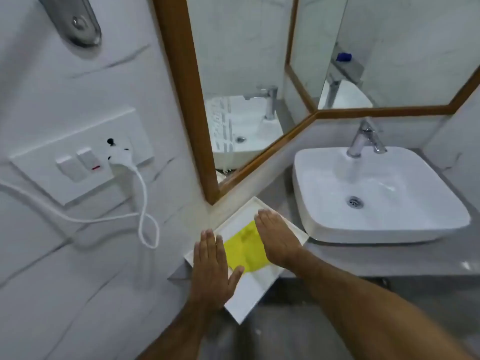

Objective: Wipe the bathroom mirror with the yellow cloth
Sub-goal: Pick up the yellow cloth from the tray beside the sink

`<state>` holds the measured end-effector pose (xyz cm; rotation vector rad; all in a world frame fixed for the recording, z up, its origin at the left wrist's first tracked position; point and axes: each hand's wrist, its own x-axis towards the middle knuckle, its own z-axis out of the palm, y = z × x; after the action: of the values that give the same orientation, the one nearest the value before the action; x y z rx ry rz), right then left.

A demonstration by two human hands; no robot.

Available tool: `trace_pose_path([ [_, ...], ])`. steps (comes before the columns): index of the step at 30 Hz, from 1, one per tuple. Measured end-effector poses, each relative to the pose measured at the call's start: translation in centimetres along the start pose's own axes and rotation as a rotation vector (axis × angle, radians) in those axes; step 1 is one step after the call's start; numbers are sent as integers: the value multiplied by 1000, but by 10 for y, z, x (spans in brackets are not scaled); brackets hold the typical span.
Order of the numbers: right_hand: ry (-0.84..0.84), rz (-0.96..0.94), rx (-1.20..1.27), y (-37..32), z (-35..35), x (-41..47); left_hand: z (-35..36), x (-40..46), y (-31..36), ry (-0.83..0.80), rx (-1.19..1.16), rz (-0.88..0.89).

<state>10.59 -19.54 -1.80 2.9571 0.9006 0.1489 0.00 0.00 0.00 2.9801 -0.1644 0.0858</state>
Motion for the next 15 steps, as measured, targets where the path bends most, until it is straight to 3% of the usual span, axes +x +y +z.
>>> trace_pose_path([
  [3, -446, -80, 44, -8, 44, 0, 31, -4, -14, 2, 10, -14],
  [6, -563, -87, 54, -19, 63, 10, 39, 2, -20, 24, 36, -8],
  [9, -569, -62, 79, -27, 68, 24, 35, 17, -28, 76, 52, -1],
  [15, -360, 26, 117, -37, 83, 31, 36, 37, -34, 40, 65, 5],
])
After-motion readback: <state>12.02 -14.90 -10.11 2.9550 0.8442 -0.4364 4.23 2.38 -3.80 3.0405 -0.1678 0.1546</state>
